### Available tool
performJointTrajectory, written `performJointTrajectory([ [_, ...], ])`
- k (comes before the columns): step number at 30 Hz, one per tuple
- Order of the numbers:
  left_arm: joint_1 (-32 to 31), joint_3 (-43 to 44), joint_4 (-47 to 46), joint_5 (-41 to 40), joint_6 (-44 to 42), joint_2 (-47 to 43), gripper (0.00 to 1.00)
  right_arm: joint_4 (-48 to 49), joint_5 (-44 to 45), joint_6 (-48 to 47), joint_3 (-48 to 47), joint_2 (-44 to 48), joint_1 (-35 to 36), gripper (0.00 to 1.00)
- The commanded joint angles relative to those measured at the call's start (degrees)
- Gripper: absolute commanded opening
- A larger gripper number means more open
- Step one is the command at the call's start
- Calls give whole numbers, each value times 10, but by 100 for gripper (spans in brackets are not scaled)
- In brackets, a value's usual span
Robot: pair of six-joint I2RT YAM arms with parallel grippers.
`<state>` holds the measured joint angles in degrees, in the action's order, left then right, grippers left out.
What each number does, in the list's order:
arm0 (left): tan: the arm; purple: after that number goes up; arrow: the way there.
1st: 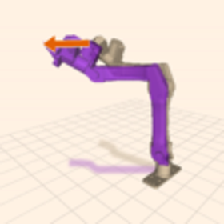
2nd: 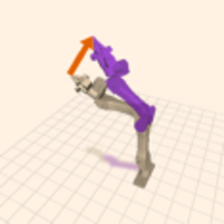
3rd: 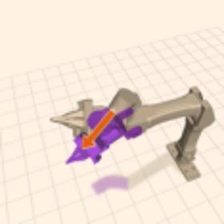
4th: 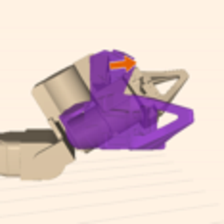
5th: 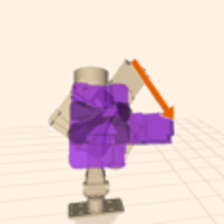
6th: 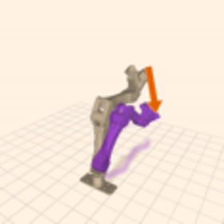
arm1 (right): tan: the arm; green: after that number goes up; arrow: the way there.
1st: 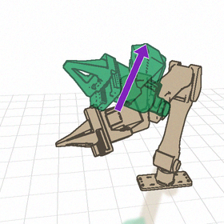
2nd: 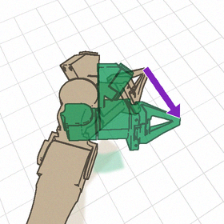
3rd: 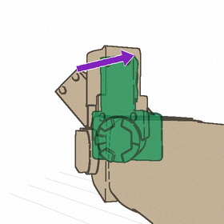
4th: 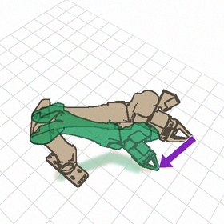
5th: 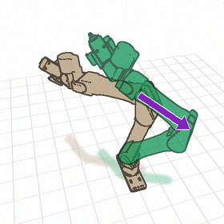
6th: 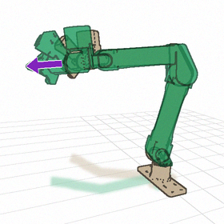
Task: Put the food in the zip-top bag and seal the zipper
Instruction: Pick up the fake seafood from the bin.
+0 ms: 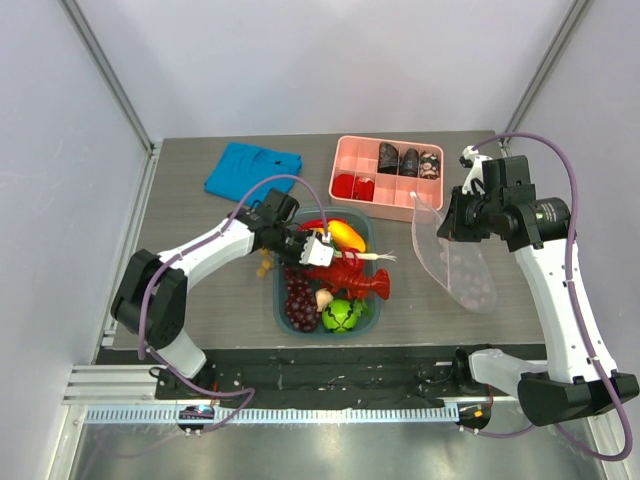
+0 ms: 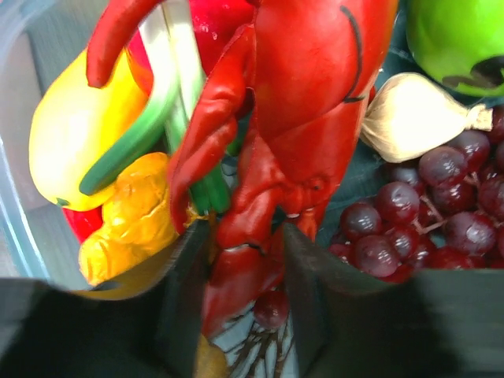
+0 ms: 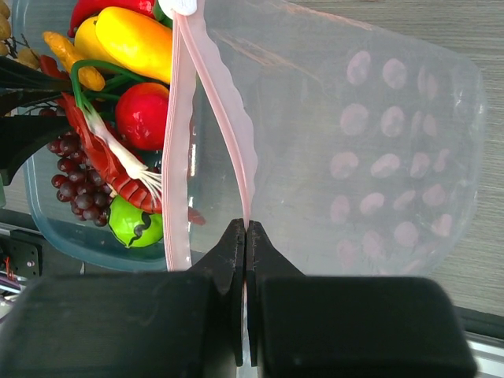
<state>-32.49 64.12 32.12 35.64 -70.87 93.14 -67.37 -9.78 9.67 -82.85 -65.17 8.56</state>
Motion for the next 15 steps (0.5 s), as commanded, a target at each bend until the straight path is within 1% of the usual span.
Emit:
performJointTrajectory([
  [1,-3,16,36,14,-31,-6,41,9,-1,5,-3,13,-4,1],
  [2,-7,15,47,18,-37,-16,39,9,-1,4,-3,14,-4,1],
  [4,-11,14,51,18,-37,-23,31,10,-1,5,-2,13,-5,1],
  [5,-15,14,56,17,-37,-25,26,10,-1,5,-2,13,-5,1],
  [6,-17,17,59,16,-33,-29,18,11,-1,5,-2,11,-5,1],
  [9,-19,28,59,15,-15,-30,8,13,-2,6,-1,14,-5,1],
  [14,-20,46,61,14,8,-32,0,12,-2,7,0,16,-5,1],
  [15,-20,50,60,15,12,-36,0,12,-2,6,0,16,-5,1],
])
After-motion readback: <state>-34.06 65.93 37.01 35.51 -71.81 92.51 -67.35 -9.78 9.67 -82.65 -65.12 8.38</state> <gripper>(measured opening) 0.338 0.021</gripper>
